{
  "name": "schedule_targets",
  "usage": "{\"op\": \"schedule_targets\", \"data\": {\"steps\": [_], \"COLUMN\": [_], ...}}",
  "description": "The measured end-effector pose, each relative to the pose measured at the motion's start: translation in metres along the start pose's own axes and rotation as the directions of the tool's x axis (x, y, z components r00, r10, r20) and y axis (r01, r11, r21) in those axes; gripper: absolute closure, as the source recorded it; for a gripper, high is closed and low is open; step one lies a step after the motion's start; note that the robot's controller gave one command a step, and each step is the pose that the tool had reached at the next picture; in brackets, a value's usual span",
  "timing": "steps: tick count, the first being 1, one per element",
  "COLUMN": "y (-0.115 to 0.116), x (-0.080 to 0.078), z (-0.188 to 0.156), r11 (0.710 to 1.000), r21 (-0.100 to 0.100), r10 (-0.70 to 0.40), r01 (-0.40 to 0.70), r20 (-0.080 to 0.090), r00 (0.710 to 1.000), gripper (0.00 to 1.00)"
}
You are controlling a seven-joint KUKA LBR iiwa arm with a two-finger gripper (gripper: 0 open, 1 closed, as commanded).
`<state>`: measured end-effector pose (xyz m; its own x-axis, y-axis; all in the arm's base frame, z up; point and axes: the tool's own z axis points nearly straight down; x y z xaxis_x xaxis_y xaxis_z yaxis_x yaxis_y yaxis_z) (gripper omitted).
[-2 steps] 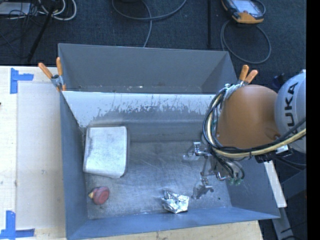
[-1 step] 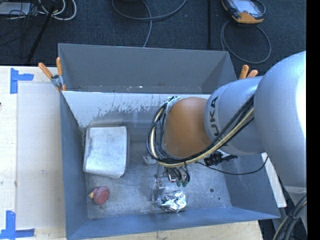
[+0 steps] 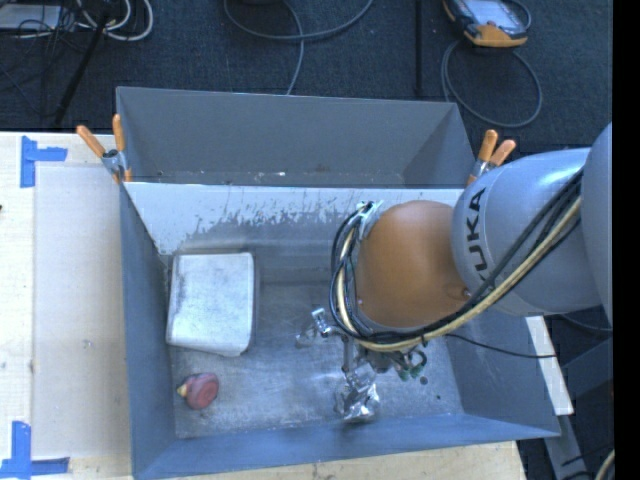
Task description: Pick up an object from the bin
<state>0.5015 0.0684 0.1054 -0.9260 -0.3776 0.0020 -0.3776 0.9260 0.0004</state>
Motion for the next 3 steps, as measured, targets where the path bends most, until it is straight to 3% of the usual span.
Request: {"op": "schedule_targets", "data": {"steps": [1, 2, 3], "y": [-0.045, -0.167, -0.101], "x": [0.041, 0.000, 0.038], "z": [-0.003, -0.053, 0.014], "r11": [0.957, 0.864, 0.763], "r21": [-0.001, 0.007, -0.009], "r10": [-0.292, -0.504, -0.646], "r01": [0.292, 0.504, 0.646], "r20": [-0.002, 0.003, 0.001], "r00": [0.957, 0.864, 0.763], "gripper": [0.00, 0.00, 0.00]}}
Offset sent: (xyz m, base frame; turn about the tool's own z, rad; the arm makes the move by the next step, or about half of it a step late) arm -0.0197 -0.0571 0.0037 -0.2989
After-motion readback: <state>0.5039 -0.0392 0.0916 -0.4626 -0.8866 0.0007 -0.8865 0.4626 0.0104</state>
